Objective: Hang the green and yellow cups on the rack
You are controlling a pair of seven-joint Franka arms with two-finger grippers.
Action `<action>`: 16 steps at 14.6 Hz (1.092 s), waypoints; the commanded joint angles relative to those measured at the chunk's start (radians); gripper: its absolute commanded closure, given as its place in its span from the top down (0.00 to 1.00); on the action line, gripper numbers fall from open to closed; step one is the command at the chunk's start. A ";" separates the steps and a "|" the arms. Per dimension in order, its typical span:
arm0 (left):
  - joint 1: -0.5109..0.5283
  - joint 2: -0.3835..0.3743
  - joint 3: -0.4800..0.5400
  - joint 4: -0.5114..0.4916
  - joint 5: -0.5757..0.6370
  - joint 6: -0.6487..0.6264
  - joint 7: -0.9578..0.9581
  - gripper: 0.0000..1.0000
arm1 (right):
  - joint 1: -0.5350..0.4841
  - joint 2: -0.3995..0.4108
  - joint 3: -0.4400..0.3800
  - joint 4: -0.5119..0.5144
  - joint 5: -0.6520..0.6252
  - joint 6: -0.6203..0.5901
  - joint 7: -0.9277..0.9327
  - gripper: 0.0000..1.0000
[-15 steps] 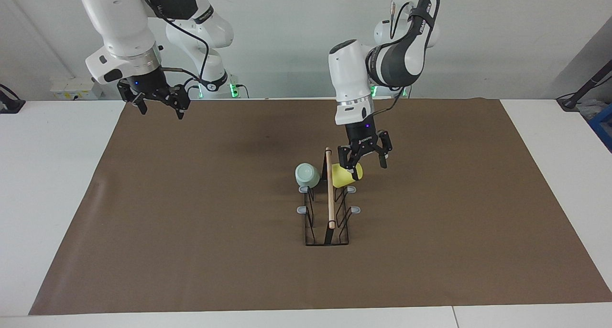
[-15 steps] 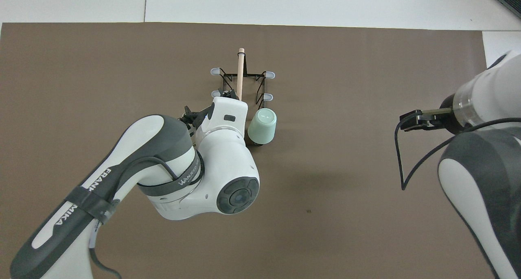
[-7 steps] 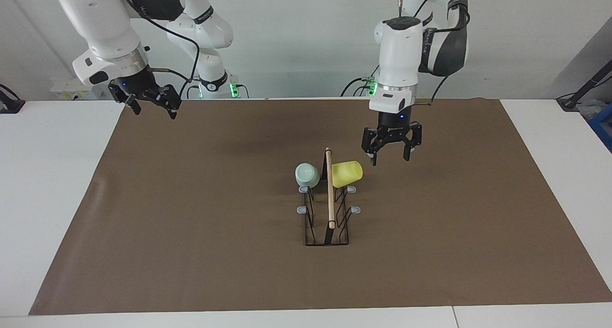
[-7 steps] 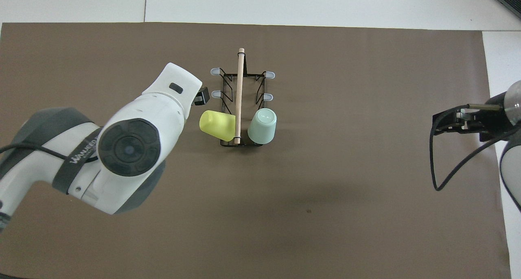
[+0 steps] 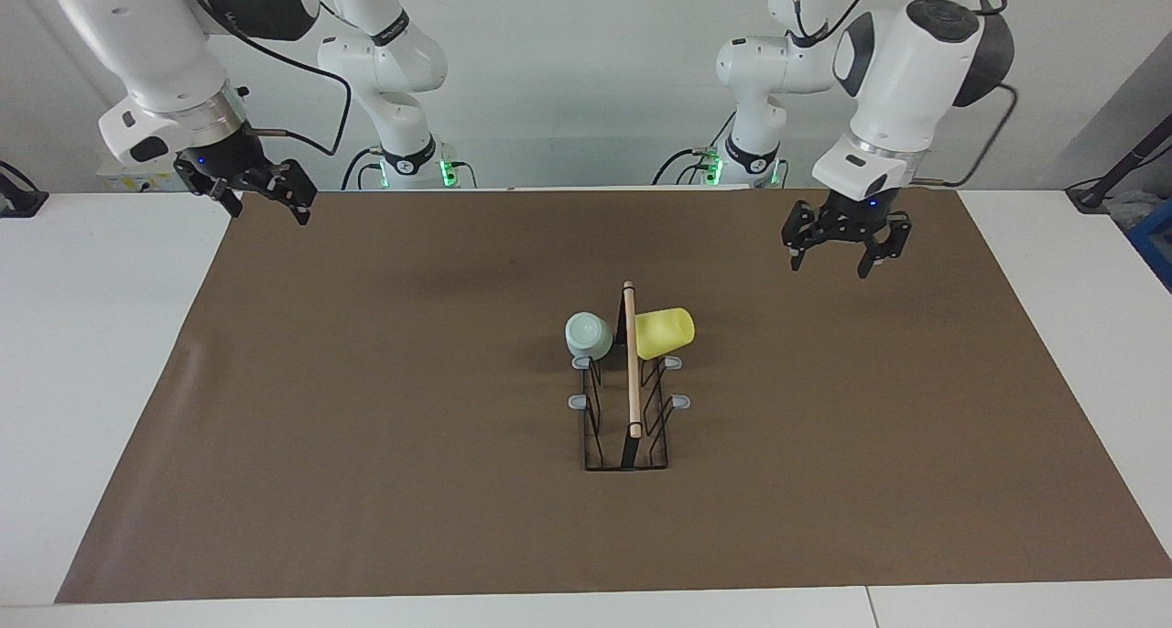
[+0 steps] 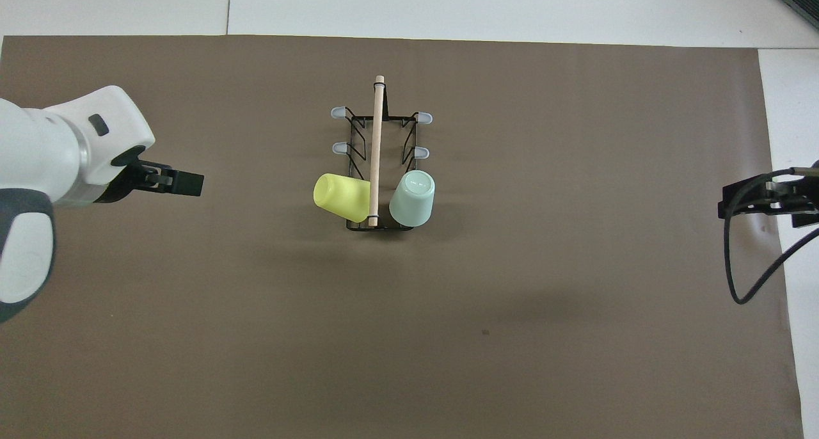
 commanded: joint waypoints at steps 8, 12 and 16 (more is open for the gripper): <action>0.066 0.034 0.045 0.255 -0.023 -0.351 0.087 1.00 | 0.037 -0.038 -0.049 -0.042 0.001 -0.063 -0.055 1.00; 0.072 0.022 0.043 0.226 -0.024 -0.324 0.070 1.00 | 0.029 -0.034 -0.045 -0.033 0.004 -0.059 -0.055 1.00; 0.083 0.035 0.043 0.232 -0.058 -0.336 0.061 1.00 | 0.037 -0.032 -0.045 -0.031 0.018 -0.059 -0.052 1.00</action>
